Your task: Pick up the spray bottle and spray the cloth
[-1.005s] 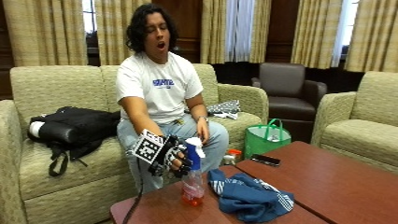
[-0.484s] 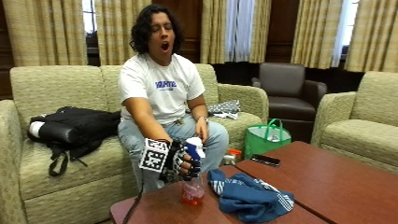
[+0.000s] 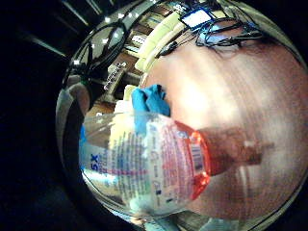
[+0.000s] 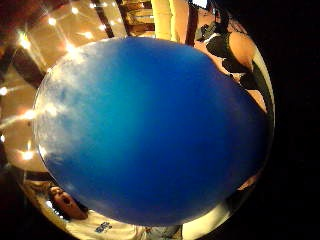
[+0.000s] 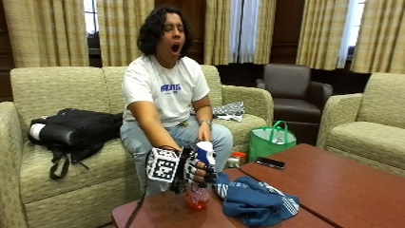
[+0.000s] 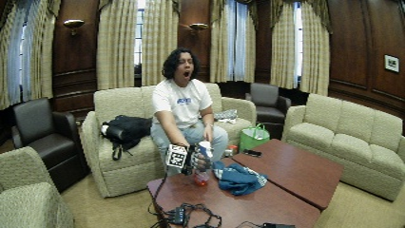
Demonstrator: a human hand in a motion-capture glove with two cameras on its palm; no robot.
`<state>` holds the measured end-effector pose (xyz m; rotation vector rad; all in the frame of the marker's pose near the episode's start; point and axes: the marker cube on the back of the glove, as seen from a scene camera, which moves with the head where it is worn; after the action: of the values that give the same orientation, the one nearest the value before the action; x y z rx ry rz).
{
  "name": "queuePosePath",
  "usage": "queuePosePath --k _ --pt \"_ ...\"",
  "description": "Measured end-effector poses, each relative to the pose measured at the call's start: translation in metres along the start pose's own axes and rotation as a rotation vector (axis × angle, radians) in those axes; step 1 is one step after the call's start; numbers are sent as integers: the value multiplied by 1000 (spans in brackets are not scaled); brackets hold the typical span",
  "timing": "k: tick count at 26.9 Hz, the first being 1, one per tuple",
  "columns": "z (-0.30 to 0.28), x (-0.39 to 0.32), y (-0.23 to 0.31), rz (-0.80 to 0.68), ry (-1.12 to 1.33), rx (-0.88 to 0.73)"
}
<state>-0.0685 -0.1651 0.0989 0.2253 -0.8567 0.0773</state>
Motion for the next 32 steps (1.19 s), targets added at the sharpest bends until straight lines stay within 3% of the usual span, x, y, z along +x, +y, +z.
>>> queuePosePath --k 6,23,32 --pt "2 -3 -11 26 -19 18" --pt "13 -3 -34 -128 23 121" --pt "25 -17 -52 -85 -16 79"
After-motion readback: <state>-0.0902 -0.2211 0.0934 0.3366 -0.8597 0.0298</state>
